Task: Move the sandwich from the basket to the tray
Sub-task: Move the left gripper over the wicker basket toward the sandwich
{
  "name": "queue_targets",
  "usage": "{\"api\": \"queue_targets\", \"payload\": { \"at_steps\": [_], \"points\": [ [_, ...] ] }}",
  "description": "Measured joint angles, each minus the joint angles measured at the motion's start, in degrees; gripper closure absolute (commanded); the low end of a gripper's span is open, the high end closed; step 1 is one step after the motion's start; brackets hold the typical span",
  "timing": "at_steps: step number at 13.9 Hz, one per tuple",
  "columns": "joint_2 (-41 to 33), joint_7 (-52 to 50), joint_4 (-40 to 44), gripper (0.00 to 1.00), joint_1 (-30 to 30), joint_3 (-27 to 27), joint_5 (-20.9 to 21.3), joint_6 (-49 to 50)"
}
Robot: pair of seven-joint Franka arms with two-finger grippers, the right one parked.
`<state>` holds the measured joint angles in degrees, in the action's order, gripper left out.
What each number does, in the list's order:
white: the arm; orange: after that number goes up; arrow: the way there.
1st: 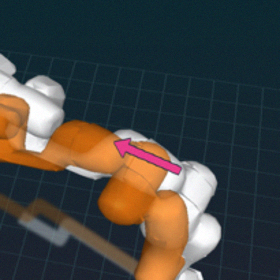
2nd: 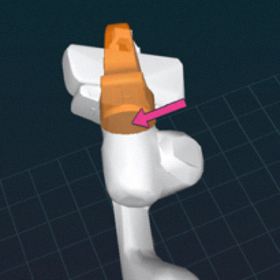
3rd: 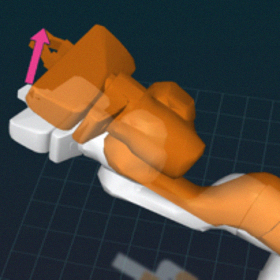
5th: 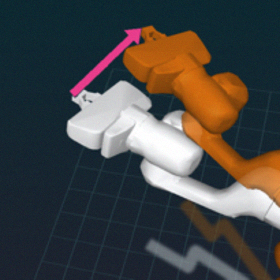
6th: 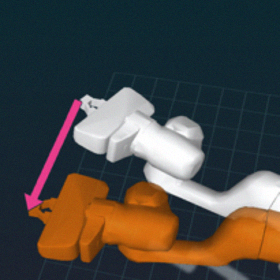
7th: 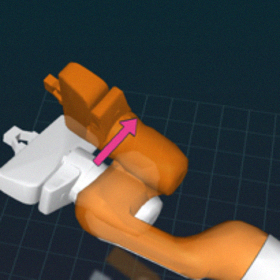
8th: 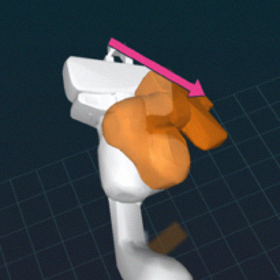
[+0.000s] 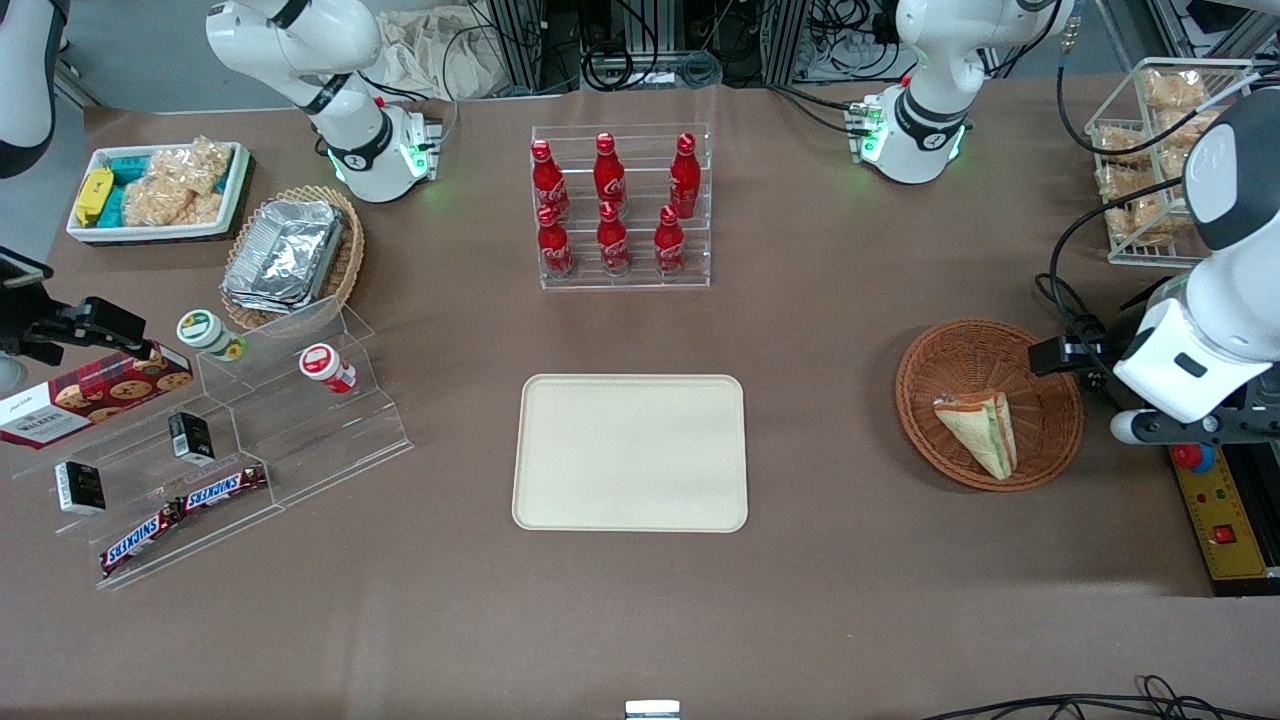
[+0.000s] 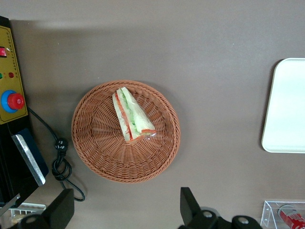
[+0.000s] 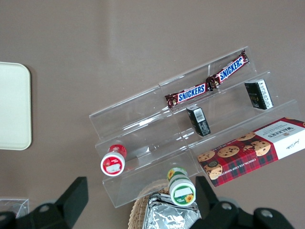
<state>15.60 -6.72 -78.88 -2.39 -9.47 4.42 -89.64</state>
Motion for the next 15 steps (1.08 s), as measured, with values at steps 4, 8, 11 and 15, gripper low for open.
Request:
{"api": "queue_targets", "payload": {
  "at_steps": [4,8,11,15],
  "points": [
    [0.0,0.0,0.0,0.0,0.0,0.0,0.0,0.0],
    [-0.1,0.0,0.2,0.0,0.0,0.0,0.0,0.0],
    [-0.1,0.1,0.1,0.0,0.1,0.0,0.2,0.4],
    [0.2,0.1,-2.2,0.01,0.3,0.0,4.0,0.5]
  ]
}}
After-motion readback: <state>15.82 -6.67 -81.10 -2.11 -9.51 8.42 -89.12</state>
